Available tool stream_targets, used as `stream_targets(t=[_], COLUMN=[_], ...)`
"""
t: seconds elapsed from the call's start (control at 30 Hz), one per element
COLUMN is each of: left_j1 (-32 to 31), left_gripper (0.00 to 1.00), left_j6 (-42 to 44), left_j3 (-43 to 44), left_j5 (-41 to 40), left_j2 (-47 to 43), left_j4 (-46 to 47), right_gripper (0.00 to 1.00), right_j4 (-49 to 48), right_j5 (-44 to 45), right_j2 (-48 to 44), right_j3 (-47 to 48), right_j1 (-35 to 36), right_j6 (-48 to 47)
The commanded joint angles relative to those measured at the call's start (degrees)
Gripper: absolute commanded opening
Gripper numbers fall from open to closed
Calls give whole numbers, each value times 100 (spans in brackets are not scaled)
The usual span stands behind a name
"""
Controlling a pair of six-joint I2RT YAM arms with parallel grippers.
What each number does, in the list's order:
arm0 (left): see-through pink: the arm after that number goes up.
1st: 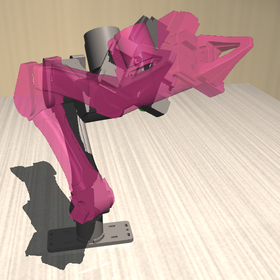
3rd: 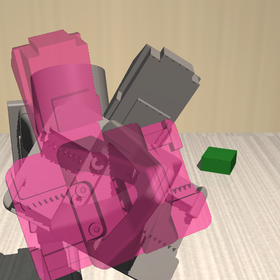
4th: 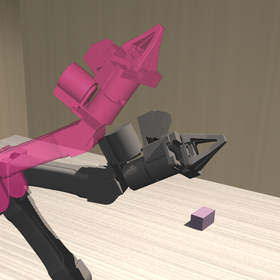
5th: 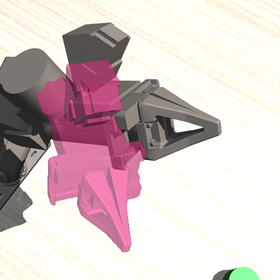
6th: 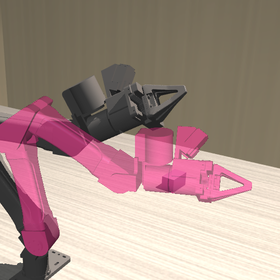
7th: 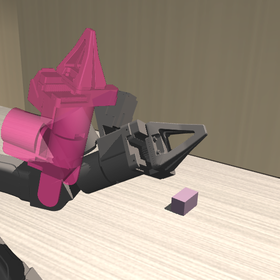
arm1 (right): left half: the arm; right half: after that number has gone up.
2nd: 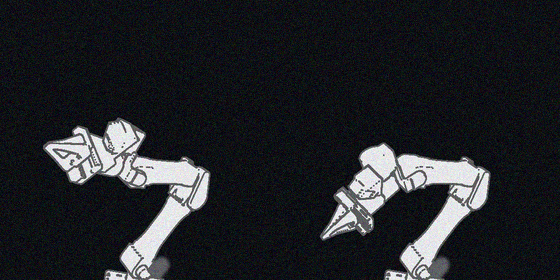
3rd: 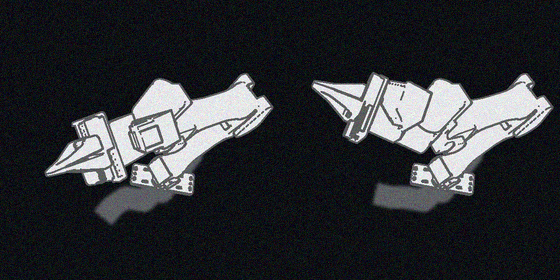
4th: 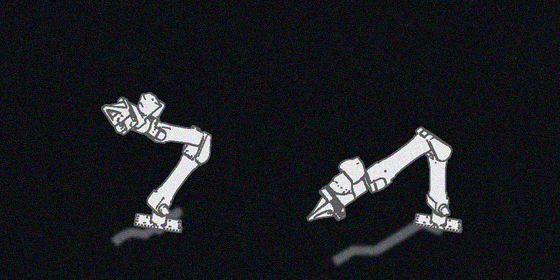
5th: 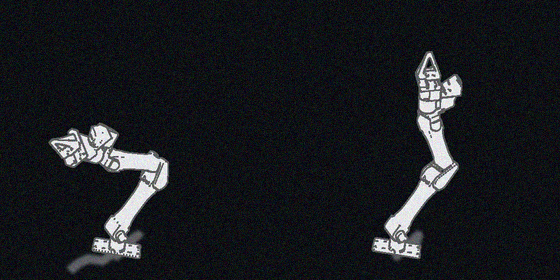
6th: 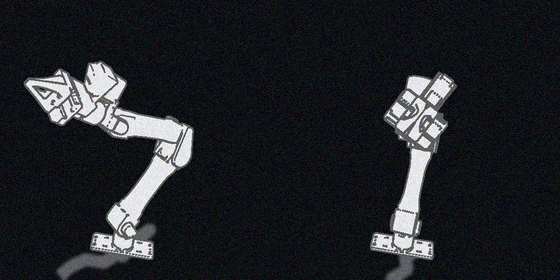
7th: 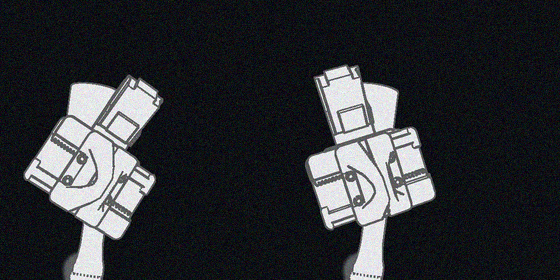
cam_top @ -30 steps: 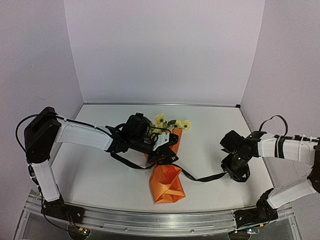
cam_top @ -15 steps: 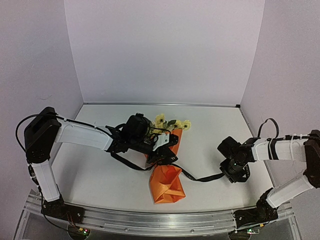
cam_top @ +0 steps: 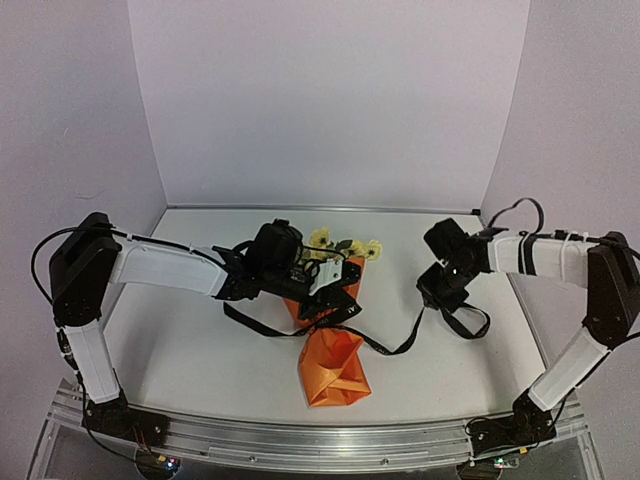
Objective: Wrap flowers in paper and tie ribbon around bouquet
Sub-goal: Cross the half-tied ribbon over the folded bouquet.
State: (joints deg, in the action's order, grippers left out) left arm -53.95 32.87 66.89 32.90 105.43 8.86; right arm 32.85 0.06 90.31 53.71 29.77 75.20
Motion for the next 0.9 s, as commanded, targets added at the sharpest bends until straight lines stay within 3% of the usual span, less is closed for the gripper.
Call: stream_targets(t=[0.0,0.1,0.27,0.6,0.77,0.87], left_j1=[13,12,-50,-307,-362,-364], left_gripper=[0,1,1,3,15,35], left_j6=[362,611,714,991,549,330], left_j3=[308,594,754,1267,1271,1080], left_j5=[85,113,125,-158,-729,-861], left_j2=[-1,203,498,1090,1194,1019], left_j4=[-35,-532,-510,-841,-380,28], right_gripper=[0,0,0,0,0,0], right_j4=[800,1091,1421,1521,1548,1596], right_j5=[-636,-1445,-2466,-2863,-2846,-2792], right_j2=[184,619,1293,1675,1797,1902], right_j3=[1724,2749,4013,5129,5496,5724], right_j1=[-51,-185,-209,-6,131,180], right_j6=[-1266,-1448,-1390,-1010,-812,-771])
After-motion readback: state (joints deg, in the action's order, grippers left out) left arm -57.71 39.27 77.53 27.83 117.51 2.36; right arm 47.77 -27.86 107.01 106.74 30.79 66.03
